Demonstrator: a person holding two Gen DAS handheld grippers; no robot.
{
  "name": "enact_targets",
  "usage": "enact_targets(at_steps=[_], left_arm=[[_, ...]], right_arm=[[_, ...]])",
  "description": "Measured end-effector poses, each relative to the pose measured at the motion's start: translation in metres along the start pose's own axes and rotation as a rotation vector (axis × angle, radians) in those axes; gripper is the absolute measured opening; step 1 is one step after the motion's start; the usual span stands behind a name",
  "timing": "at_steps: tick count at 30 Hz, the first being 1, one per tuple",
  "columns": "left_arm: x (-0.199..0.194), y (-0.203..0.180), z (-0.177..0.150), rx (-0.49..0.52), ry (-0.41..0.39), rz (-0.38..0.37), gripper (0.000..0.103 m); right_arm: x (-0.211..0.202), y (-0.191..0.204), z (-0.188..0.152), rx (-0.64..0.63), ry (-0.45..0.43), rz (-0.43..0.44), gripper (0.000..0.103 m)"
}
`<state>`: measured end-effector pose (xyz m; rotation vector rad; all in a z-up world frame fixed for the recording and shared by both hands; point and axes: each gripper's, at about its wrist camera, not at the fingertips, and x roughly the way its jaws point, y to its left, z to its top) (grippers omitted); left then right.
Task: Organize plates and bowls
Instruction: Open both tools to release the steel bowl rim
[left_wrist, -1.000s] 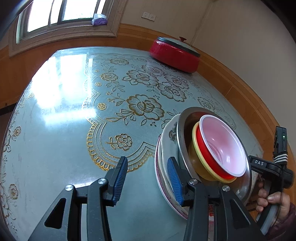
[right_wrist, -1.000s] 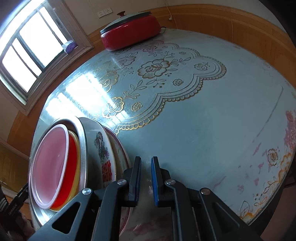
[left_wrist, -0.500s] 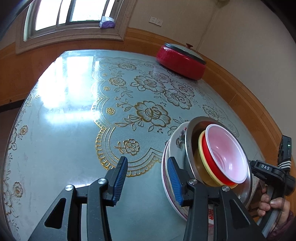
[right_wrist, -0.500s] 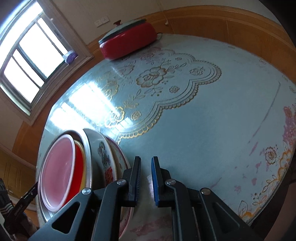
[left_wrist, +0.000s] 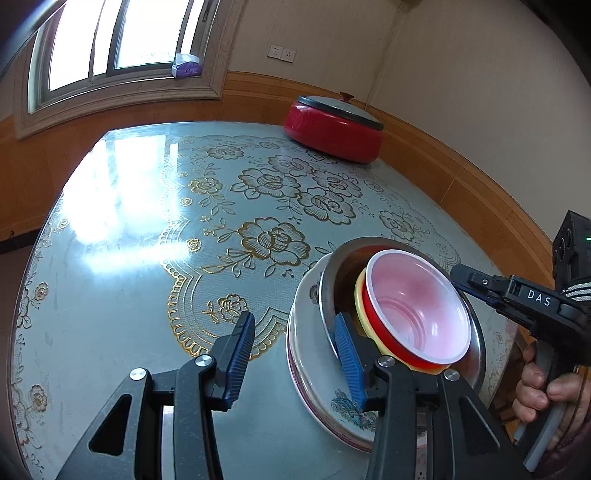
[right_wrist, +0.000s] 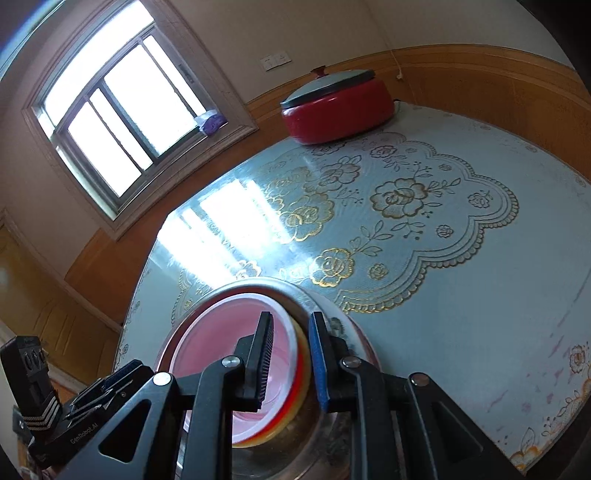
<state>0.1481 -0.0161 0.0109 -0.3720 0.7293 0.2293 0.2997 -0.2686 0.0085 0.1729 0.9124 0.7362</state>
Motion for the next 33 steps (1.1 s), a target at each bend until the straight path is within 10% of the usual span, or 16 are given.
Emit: enact_targets(at_steps=[33], left_arm=[[-0.019, -0.015, -0.009, 0.072, -0.031, 0.077, 0.053]], right_arm=[[0.001, 0.046, -0.019, -0.202, 0.010, -0.145, 0.027]])
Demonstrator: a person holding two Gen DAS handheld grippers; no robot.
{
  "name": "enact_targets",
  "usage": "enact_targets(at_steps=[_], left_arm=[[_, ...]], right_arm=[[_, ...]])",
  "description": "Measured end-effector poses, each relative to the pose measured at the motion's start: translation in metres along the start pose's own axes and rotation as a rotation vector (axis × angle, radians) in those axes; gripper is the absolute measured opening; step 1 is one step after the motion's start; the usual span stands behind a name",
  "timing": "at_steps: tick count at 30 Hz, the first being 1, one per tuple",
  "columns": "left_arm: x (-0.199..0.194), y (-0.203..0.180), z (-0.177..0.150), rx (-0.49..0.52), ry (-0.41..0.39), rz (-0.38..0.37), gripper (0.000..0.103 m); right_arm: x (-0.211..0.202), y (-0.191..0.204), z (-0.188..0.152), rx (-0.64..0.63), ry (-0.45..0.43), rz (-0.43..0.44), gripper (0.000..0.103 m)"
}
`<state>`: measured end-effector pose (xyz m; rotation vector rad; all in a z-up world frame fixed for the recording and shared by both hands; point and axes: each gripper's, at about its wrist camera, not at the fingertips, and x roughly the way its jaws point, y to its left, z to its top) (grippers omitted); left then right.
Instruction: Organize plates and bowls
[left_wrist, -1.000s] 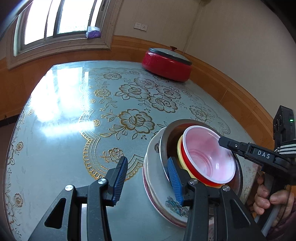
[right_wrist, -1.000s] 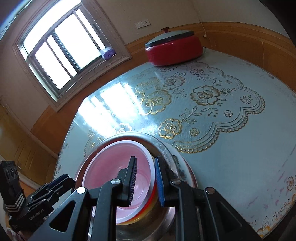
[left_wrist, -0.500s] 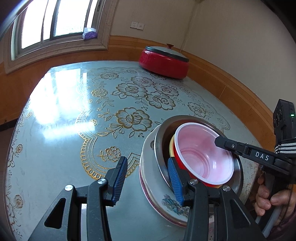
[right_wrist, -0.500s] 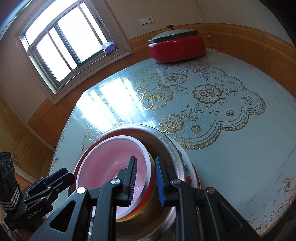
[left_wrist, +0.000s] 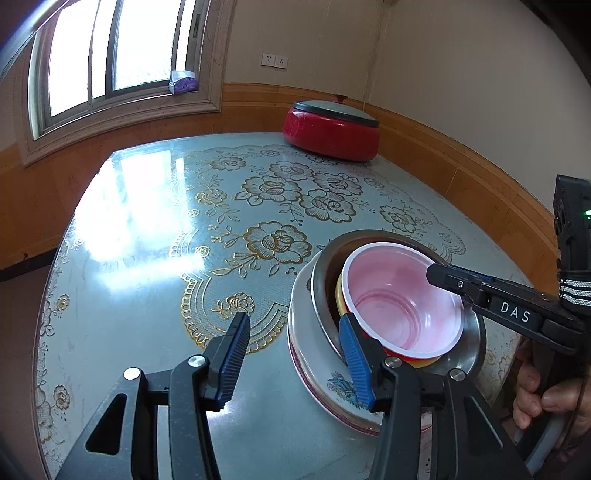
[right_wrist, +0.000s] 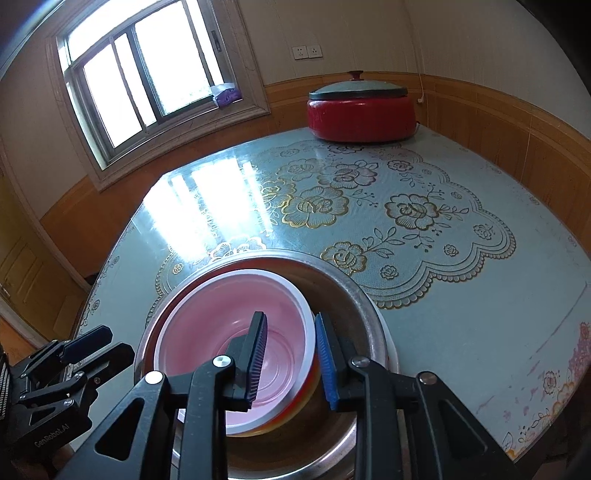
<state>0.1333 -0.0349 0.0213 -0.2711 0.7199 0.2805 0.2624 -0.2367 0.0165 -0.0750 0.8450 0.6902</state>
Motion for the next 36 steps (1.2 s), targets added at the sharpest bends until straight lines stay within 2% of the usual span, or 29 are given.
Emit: enact_targets(at_steps=[5, 12, 15, 17, 18, 20, 22, 24, 27, 28, 29, 31, 34, 36], left_arm=[[-0.011, -0.007, -0.005, -0.017, -0.013, 0.040, 0.054], [-0.024, -0.027, -0.025, -0.019, -0.009, 0.094, 0.059], [-0.027, -0.036, -0.038, -0.019, 0.005, 0.106, 0.066], [-0.030, -0.040, -0.048, -0.012, 0.014, 0.114, 0.068], [-0.031, -0.041, -0.051, -0.014, 0.020, 0.116, 0.069], [-0.033, -0.042, -0.058, -0.013, 0.029, 0.107, 0.077], [-0.036, -0.041, -0.062, -0.007, 0.021, 0.105, 0.081], [-0.038, -0.040, -0.063, 0.003, 0.015, 0.102, 0.082], [-0.043, -0.037, -0.062, 0.034, -0.002, 0.079, 0.088], [-0.043, -0.035, -0.062, 0.047, -0.004, 0.086, 0.098], [-0.045, -0.033, -0.062, 0.058, -0.003, 0.088, 0.102], [-0.050, -0.028, -0.065, 0.088, -0.012, 0.060, 0.102], [-0.053, -0.020, -0.067, 0.150, -0.025, 0.061, 0.103], [-0.054, -0.012, -0.067, 0.161, -0.028, 0.024, 0.103]], right_arm=[[-0.016, -0.002, -0.005, -0.004, -0.029, 0.016, 0.029], [-0.048, -0.004, -0.029, -0.037, -0.062, 0.003, 0.033], [-0.058, -0.004, -0.043, -0.056, -0.067, -0.010, 0.039], [-0.064, -0.005, -0.052, -0.054, -0.065, -0.020, 0.040], [-0.067, -0.005, -0.056, -0.051, -0.071, -0.031, 0.040], [-0.074, -0.006, -0.064, -0.034, -0.080, -0.065, 0.045], [-0.077, -0.005, -0.071, -0.017, -0.076, -0.088, 0.059], [-0.079, -0.002, -0.080, 0.002, -0.084, -0.135, 0.064], [-0.079, 0.005, -0.092, 0.042, -0.101, -0.207, 0.064], [-0.079, 0.007, -0.096, 0.064, -0.110, -0.232, 0.064], [-0.078, 0.010, -0.099, 0.086, -0.113, -0.254, 0.064], [-0.077, 0.017, -0.106, 0.121, -0.120, -0.288, 0.064], [-0.079, 0.030, -0.115, 0.161, -0.138, -0.341, 0.064], [-0.082, 0.040, -0.122, 0.177, -0.149, -0.360, 0.064]])
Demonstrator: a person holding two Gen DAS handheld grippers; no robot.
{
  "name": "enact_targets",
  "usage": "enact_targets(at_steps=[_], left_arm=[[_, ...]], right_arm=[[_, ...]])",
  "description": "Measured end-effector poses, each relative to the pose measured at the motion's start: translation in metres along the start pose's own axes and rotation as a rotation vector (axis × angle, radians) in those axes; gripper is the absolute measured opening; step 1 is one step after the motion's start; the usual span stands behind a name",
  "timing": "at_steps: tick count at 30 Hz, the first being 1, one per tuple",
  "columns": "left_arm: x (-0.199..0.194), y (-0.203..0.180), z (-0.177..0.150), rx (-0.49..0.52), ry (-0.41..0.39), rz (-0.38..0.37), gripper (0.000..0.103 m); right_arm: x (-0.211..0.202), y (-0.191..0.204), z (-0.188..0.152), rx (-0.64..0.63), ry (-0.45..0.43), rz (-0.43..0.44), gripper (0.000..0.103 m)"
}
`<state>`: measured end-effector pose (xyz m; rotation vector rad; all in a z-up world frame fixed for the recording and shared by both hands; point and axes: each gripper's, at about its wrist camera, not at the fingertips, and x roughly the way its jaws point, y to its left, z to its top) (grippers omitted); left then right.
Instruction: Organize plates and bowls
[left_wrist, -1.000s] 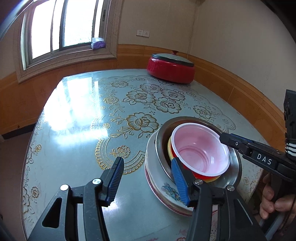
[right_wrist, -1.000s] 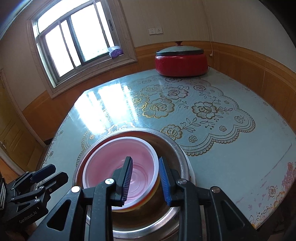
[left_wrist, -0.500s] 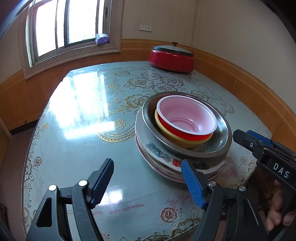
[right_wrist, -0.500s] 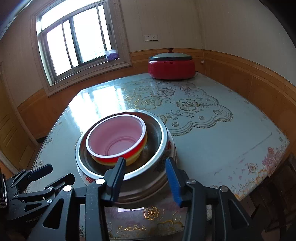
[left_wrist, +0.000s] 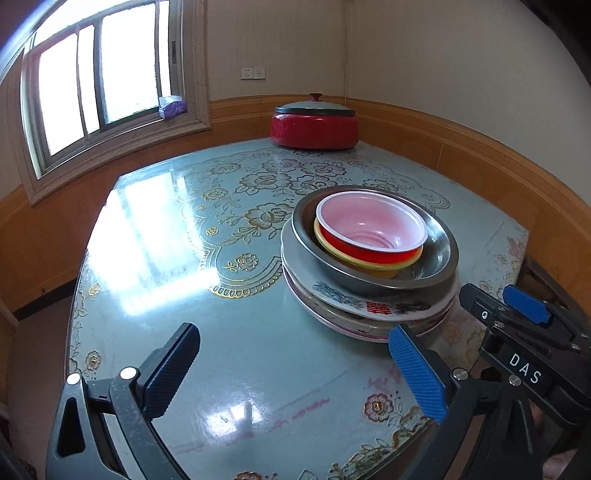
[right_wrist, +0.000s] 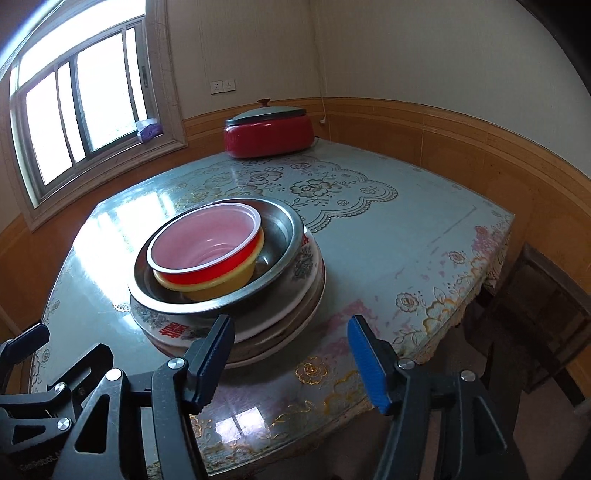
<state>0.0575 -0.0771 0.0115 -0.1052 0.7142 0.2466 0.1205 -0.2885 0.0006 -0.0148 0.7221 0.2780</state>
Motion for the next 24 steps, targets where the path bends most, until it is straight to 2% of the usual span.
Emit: enact_targets(at_steps=[8, 14, 24], left_arm=[[-0.009, 0.016, -0.002, 0.033, -0.032, -0.087, 0.103], [-0.015, 0.022, -0.001, 0.043, -0.036, -0.122, 0.103], [-0.025, 0.030, 0.005, 0.015, -0.095, -0.148, 0.103]], right_arm=[[-0.022, 0.020, -0.012, 0.028, -0.036, -0.074, 0.064], [-0.032, 0.029, -0.012, 0.044, -0.059, -0.091, 0.064], [-0.032, 0.033, -0.009, 0.056, -0.062, -0.098, 0.064]])
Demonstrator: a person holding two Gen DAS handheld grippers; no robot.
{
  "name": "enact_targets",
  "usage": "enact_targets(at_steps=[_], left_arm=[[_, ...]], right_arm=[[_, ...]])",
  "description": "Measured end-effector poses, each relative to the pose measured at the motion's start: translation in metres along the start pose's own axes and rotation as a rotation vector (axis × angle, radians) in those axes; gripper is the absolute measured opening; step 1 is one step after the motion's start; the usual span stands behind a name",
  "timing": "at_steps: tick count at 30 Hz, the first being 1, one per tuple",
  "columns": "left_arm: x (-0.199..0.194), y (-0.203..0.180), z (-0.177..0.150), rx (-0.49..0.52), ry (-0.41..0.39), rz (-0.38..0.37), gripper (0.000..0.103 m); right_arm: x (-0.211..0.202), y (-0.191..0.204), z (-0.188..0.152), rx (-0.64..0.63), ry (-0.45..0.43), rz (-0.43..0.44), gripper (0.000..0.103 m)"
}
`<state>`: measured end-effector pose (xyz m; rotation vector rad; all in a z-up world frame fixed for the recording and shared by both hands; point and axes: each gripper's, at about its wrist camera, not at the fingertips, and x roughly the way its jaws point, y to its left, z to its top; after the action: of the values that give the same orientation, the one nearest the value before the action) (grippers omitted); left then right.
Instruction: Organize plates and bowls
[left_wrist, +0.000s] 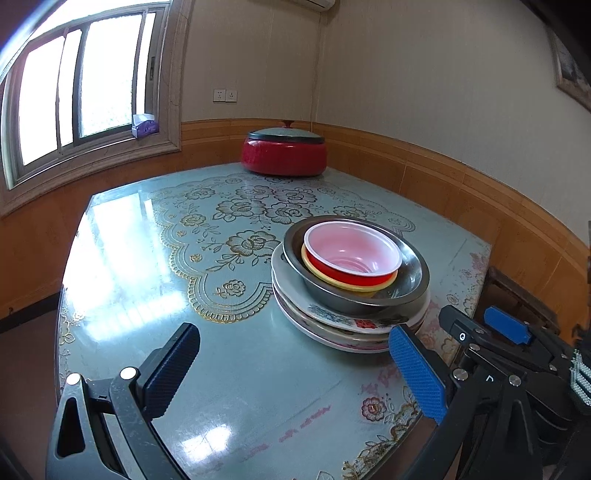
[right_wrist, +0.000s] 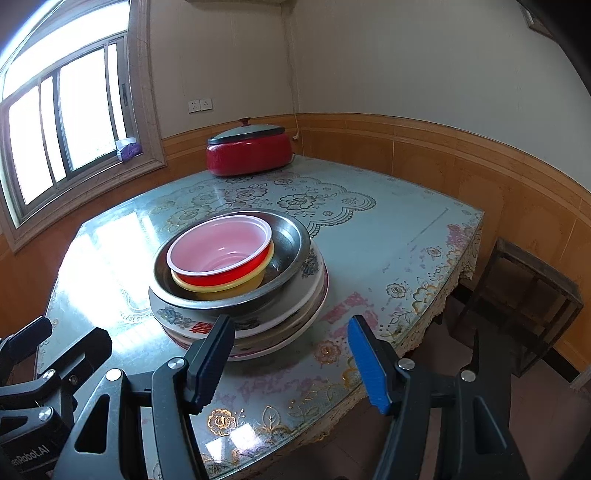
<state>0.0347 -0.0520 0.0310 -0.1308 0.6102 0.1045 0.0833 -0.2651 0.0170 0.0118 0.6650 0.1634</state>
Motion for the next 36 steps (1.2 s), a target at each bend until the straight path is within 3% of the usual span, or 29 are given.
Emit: enact_targets(at_steps=[18, 36], left_arm=[[0.009, 0.010, 0.007, -0.018, -0.008, 0.040, 0.103], [0.022, 0.006, 0.010, -0.005, 0.002, 0.028, 0.103]], right_arm=[[0.016, 0.014, 0.008, -0.034, 0.006, 0.025, 0.064], [0.028, 0.014, 0.013, -0.032, 0.016, 0.020, 0.064]])
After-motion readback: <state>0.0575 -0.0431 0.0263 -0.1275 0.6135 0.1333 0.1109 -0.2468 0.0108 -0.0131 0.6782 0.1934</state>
